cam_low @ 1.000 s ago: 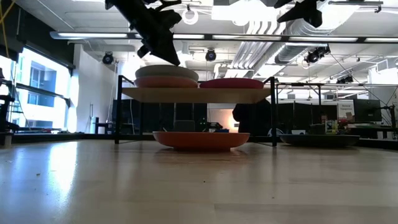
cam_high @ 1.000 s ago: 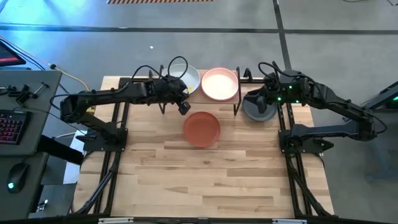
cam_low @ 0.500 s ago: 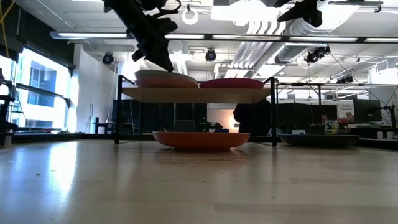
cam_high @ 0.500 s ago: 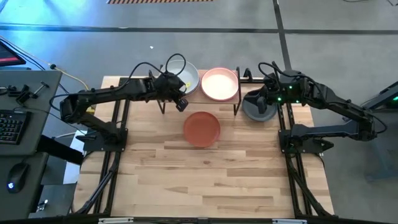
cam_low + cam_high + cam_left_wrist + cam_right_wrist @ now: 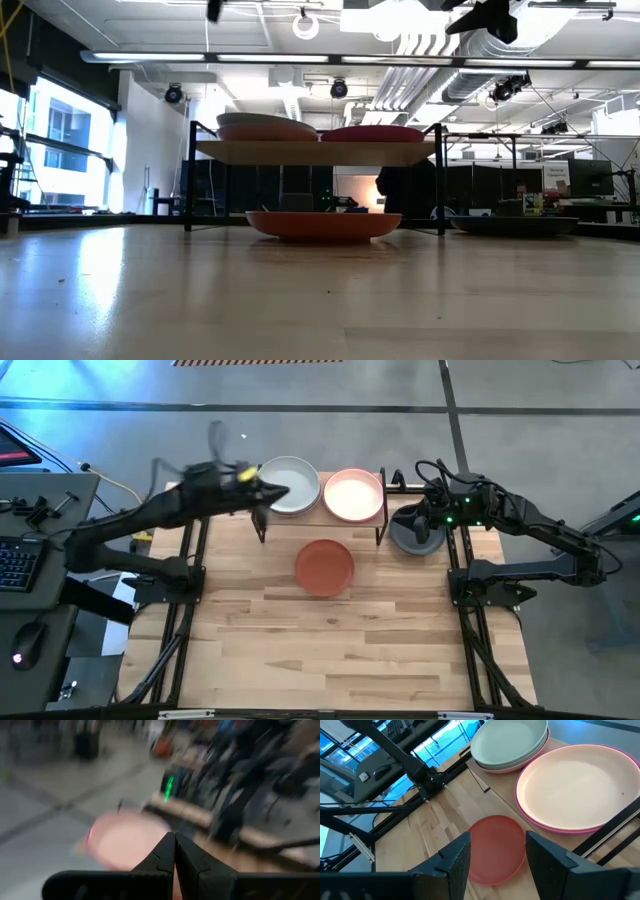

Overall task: Place and stack plates onto a shelf
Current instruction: Stack the white plate on top of the light blue plate

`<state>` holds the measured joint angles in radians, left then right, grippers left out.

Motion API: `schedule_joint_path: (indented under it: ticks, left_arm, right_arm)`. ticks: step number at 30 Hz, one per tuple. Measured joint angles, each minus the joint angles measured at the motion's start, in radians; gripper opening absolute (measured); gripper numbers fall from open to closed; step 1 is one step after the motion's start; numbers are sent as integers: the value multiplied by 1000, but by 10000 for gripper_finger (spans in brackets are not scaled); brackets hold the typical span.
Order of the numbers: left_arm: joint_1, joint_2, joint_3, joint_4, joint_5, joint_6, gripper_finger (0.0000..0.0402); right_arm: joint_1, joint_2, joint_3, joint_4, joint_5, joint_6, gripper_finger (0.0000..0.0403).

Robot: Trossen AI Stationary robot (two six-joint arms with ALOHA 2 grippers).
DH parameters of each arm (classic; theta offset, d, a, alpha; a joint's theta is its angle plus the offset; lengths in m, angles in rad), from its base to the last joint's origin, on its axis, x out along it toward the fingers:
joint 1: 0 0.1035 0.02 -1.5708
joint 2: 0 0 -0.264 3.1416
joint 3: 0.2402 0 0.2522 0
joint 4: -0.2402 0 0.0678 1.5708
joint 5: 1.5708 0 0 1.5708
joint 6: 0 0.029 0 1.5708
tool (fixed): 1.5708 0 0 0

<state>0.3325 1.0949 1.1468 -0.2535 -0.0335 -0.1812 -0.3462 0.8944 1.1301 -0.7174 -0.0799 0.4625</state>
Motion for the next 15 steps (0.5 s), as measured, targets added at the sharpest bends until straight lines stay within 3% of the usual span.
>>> schedule_joint_path:
  ticks: [9,12,15]
  left_arm:
    - [-102,-285,-315,396,-54,19,0]
    - [-107,-329,-407,417,-195,-56,0]
    - [-69,-323,-413,359,-325,-154,0]
  right_arm:
    - [34,-25,0,-29,20,-56,168]
    - [51,-40,0,-35,58,-50,168]
    - [60,-48,0,-35,86,-34,168]
